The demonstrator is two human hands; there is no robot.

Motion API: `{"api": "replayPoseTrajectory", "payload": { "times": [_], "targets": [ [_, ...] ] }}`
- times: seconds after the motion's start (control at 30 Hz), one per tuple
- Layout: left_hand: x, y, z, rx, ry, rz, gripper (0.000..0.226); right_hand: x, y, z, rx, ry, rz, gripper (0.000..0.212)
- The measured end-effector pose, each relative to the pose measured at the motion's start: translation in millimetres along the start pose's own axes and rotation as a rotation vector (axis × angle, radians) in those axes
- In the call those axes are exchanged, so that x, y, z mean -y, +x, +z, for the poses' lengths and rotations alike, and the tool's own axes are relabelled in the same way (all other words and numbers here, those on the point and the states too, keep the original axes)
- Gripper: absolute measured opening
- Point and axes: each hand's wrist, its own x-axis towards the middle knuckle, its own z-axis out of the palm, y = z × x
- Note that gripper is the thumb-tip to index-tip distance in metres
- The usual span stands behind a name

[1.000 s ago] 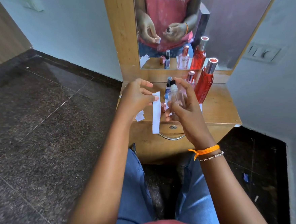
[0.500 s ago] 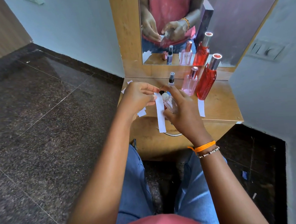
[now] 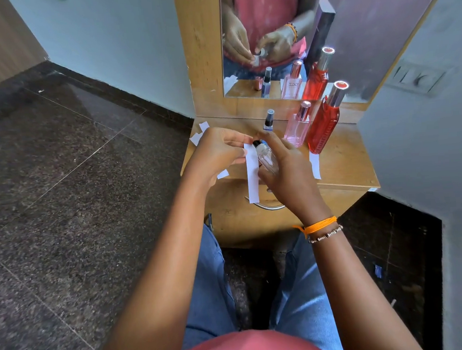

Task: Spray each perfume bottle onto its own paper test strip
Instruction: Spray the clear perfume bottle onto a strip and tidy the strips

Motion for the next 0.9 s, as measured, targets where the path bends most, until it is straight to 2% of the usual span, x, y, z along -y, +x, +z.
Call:
{"api": "replayPoseTrajectory", "payload": {
  "times": [0.4, 0.6, 0.7, 0.77, 0.83, 0.9],
  "targets": [
    [-0.3, 0.4, 4.1, 0.013, -0.023, -0.017, 0.029, 0.0, -2.4, -0.5, 0.022, -0.019, -0.007, 0.062],
    [2.6, 2.7, 0.9, -0.003, 0.001, -0.003, 0.028, -1.4, -1.2, 1.2, -0.149, 0.192, 0.021, 0.052],
    [6.9, 7.3, -0.6, -0.036, 0.029, -0.025, 0.027, -7.9, 0.1, 4.7, -0.287, 0.263, 0.146, 0.048],
    [10.4, 11.6, -3.1, -0.064, 0.055, -0.038, 0.026, -13.6, 2.3, 8.7, -0.34, 0.203, 0.218, 0.036],
    [13.6, 16.0, -6.9, -0.082, 0.065, -0.043, 0.026, -16.8, 5.9, 13.5, -0.325, 0.162, 0.236, 0.032],
    [16.2, 18.8, -10.3, -0.083, 0.073, -0.043, 0.028, -16.0, 10.6, 19.4, -0.273, 0.148, 0.232, 0.04]
  ]
}}
